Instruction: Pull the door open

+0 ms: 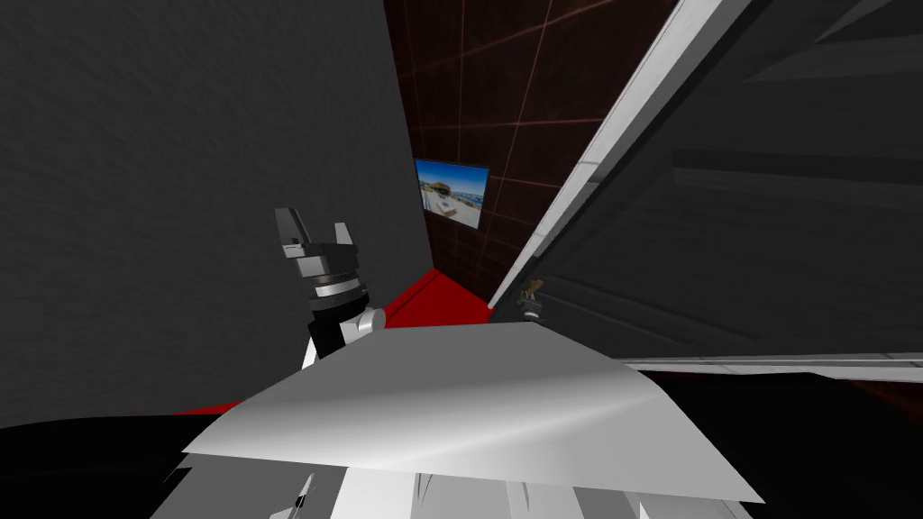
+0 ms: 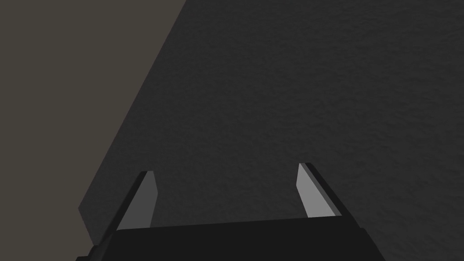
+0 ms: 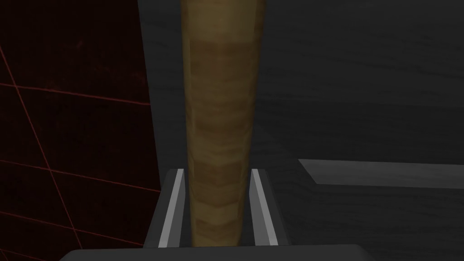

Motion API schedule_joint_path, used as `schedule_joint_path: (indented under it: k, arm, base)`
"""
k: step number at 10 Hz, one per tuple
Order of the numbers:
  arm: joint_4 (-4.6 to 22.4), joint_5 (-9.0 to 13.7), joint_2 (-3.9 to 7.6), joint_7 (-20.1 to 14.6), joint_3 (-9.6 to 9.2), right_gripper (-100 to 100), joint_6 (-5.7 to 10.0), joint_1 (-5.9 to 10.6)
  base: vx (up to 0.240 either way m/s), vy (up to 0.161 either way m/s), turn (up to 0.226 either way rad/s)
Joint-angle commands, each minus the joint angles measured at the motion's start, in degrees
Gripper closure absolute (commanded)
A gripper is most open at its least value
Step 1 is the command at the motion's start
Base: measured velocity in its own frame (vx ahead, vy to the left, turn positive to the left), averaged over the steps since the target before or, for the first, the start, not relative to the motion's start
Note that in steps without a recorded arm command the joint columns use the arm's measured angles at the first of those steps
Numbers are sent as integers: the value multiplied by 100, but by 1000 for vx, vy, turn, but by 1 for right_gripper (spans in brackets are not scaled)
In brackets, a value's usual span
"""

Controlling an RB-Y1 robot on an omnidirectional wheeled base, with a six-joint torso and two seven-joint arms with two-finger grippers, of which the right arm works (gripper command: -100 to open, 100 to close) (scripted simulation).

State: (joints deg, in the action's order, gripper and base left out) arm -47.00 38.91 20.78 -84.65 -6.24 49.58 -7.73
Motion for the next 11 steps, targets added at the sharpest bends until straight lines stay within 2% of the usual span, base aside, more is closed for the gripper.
schedule_joint_path:
  k: [1, 5, 6, 7, 11]
  arm:
    - [-42, -64, 39, -84, -124, 100, 16, -65]
    - [-198, -243, 175, -293, -457, 100, 65, -184]
    - [-153, -224, 160, -273, -413, 100, 90, -133]
    - [-209, -303, 217, -364, -564, 100, 120, -206]
    - [-356, -485, 391, -580, -894, 100, 239, -348]
  base:
    - [-219, -6, 49]
    - [-263, -3, 67]
    - [-130, 18, 14]
    - [-137, -25, 53]
    - [-249, -38, 72]
